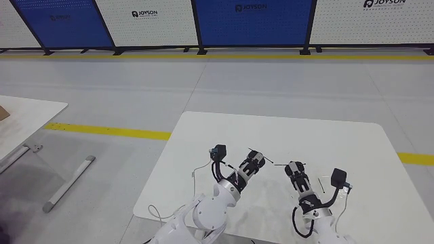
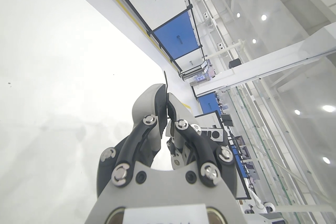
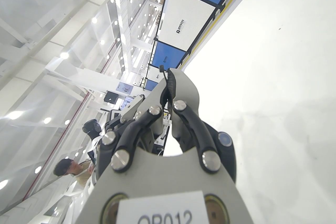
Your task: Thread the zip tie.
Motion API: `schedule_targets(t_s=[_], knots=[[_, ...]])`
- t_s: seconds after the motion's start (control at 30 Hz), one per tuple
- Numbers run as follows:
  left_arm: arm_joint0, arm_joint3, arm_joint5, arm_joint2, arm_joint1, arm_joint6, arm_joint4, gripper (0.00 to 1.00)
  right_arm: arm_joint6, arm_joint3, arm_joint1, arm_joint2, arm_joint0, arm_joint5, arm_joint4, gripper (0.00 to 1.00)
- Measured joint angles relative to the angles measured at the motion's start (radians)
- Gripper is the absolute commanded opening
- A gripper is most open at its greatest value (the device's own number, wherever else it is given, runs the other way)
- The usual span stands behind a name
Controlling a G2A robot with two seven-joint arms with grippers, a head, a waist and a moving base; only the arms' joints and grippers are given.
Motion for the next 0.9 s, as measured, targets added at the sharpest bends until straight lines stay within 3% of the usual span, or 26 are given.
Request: schedule_targets(t_s=[0.9], knots=[[0.0, 0.0, 0.0, 0.0, 0.0, 0.0, 0.0, 0.0, -0.005, -0.005, -0.01, 0.006, 0.004, -0.004, 0.008, 0.0]])
